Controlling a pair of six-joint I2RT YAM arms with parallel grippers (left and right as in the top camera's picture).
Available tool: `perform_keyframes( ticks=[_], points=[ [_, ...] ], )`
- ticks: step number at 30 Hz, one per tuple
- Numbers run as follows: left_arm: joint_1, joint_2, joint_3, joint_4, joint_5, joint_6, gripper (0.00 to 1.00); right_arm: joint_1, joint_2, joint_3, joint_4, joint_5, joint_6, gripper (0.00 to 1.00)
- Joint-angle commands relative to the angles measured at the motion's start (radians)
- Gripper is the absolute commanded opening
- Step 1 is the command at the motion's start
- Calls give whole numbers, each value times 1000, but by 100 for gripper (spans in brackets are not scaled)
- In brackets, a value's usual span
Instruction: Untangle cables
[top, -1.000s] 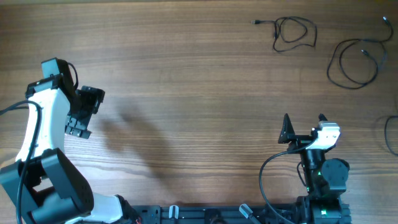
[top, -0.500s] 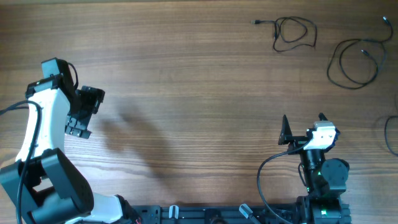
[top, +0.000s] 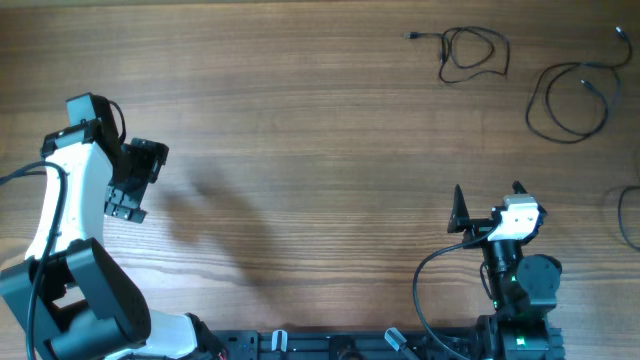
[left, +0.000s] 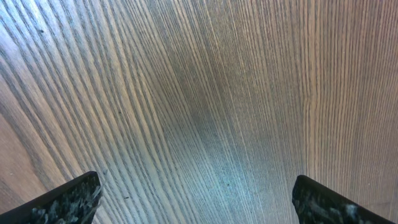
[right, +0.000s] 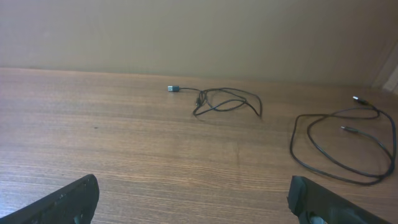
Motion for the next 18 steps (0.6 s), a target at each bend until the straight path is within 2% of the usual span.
perform_keyframes(
  ticks=[1,6,12,18],
  points=[
    [5,-8,5,0,-3,-13,100,0,-3,-1,2,-12,-8,100],
    [5,-8,5,0,-3,-13,100,0,-19,-1,2,-12,-8,100],
    [5,-8,5,1,-3,-13,100,0,-134,-1,4,-12,-8,100],
    [5,-8,5,0,-3,-13,100,0,-132,-1,0,-12,-8,100]
  ],
)
